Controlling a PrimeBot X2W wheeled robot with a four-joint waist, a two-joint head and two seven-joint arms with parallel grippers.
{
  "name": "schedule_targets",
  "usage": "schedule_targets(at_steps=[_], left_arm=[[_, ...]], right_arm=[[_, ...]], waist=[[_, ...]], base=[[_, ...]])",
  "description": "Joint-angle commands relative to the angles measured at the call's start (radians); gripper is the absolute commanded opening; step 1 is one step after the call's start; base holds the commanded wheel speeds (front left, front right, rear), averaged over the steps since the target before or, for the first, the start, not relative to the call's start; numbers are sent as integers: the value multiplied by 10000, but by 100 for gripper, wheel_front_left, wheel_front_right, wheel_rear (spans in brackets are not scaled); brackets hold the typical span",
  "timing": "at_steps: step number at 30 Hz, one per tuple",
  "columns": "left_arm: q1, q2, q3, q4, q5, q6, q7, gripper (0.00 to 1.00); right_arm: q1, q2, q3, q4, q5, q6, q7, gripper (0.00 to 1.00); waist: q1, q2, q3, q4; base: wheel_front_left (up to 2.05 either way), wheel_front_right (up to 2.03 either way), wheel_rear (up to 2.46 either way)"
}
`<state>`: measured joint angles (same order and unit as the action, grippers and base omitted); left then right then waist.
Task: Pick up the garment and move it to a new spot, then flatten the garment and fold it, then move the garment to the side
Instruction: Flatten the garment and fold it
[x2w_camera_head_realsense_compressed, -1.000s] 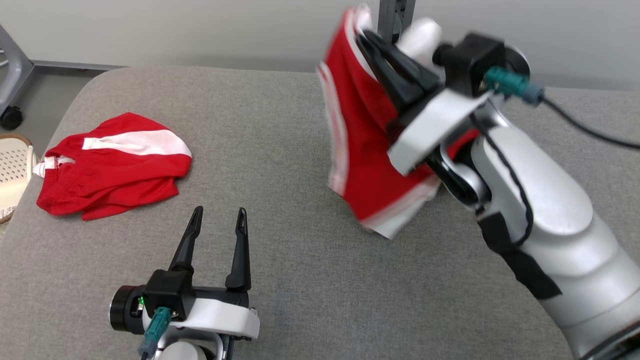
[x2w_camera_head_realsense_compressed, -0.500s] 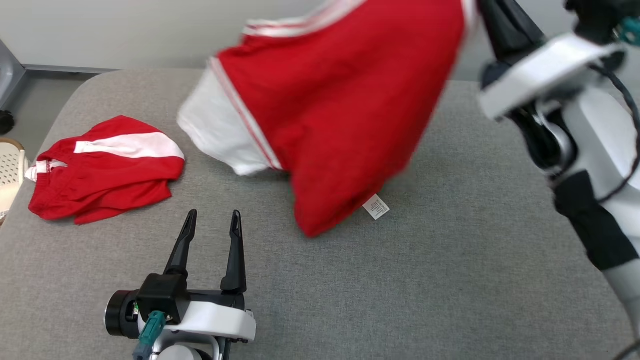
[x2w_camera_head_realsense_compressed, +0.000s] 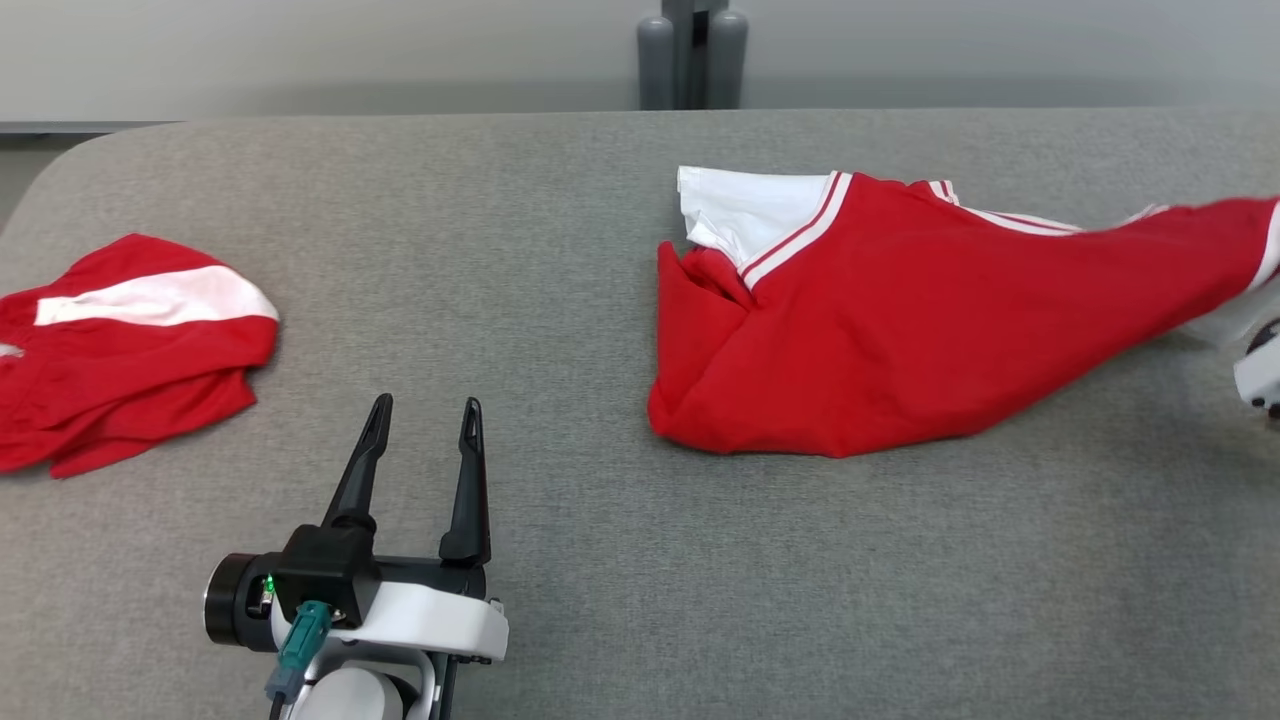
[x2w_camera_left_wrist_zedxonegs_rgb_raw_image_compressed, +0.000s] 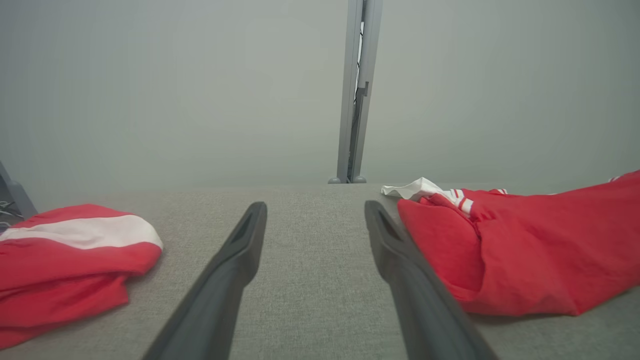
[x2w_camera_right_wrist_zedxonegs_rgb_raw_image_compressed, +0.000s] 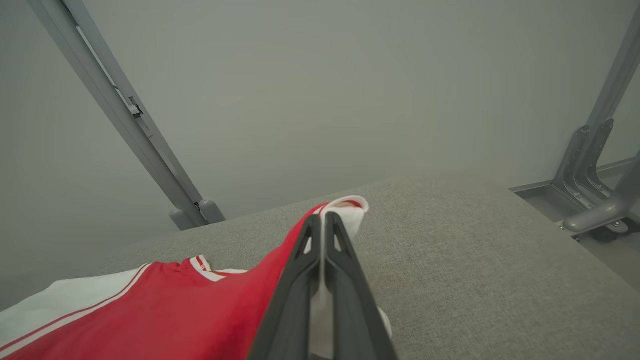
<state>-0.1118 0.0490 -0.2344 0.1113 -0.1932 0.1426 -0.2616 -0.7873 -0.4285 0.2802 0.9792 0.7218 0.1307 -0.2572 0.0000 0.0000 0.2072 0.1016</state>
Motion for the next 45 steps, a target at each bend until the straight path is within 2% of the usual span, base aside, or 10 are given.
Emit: schedule_targets(at_steps=[1,2,3,4,11,20,26,36,40,45], left_arm=[[-198,28,15,42,95,-46,-29,100],[-237,30,22,60,99,-67,-29,100],[-255,28,27,66,124,-74,-29,100],[-268,25,29,71,148,-79,-29,100],[-168,27,190,54,246,-94,-29,100],[186,28,519,-217,-29,-54,-29,100],[483,30,563,-274,-65,16,-29,100],[880,28,643,-41,-8,216,-29,100],[714,25,592,-55,-18,191,-29,100],[353,22,221,24,-32,105,-29,100]], right_arm=[[231,92,-302,331,19,3,-100,0],[277,189,-423,538,69,3,-93,0],[300,236,-492,660,-14,3,-91,53],[335,359,-587,819,44,3,-93,100],[455,682,-653,-177,-652,3,-88,100],[2226,1182,-719,-4769,-2651,3,-71,100],[4084,1739,-571,-6722,-3520,3,-72,100],[5543,2402,-725,-7464,-4443,2,-72,100],[5393,2312,-804,-7460,-4490,2,-72,100],[4513,1756,-269,-6975,-4577,0,43,100]], waist=[[0,0,112,-238],[0,0,120,-310],[0,0,120,-383],[0,0,112,-447],[0,0,-230,-883],[0,0,-947,-1200],[0,0,-1296,-1233],[0,0,-1318,-1079],[0,0,-1162,-867],[0,0,-535,-432]], base=[[0,0,0],[0,0,0],[0,0,0],[0,0,0],[0,0,0],[0,0,0],[0,0,0],[0,0,0],[0,0,0],[0,0,0]])
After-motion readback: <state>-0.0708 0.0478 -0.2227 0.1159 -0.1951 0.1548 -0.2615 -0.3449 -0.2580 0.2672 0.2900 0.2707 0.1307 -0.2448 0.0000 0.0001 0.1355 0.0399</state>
